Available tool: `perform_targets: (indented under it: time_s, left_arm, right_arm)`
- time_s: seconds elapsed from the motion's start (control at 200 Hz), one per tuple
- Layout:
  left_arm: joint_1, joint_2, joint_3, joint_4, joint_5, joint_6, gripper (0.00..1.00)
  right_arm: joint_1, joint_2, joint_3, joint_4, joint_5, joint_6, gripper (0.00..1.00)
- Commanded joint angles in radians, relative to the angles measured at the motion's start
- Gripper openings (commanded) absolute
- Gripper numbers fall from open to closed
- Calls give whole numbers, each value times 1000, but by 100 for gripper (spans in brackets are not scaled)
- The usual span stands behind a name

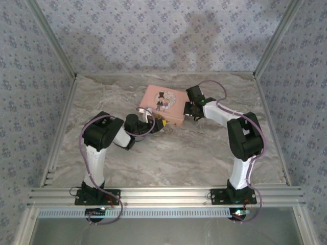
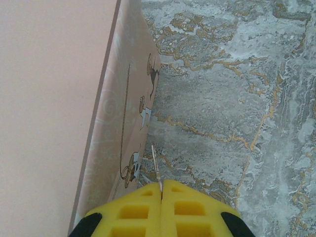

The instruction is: Unlock the padlock with the key

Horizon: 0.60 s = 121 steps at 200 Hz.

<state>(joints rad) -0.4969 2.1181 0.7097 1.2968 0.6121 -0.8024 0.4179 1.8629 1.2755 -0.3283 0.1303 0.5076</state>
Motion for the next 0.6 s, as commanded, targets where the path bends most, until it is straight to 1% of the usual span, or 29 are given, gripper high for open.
perform_targets:
  time_s: [0.0,0.07,0.135,0.215,0.44,0.49,0.53,0.585,0.6]
  left_arm:
    - [10,18,12,10,12,-6,31]
    - [12,21,14,6,15,-11,30]
    - [16,22,14,1,16,-14,26]
    - [20,20,16,-9,22,-16,23]
    - [29,18,17,-34,28,-13,19]
    - [30,19,19,-34,29,-15,24]
    - [29,20,23,-38,27,-20,34]
    - [28,23,29,-42,26,-20,41]
    - [29,24,30,-43,24,-20,45]
  right_arm:
    - [4,-33,-8,1,-5,-5,0]
    - [4,-34,-11,0,-6,-6,0]
    - [3,-37,-14,2,-6,-4,0]
    - [3,-39,-18,5,-9,-4,0]
    - [5,-38,-15,7,-11,-3,0]
    - [4,-37,-13,6,-12,-1,0]
    - [4,-37,-13,5,-12,-2,0]
    - [5,-37,-14,5,-12,-2,0]
    - [5,-37,-13,5,-12,-4,0]
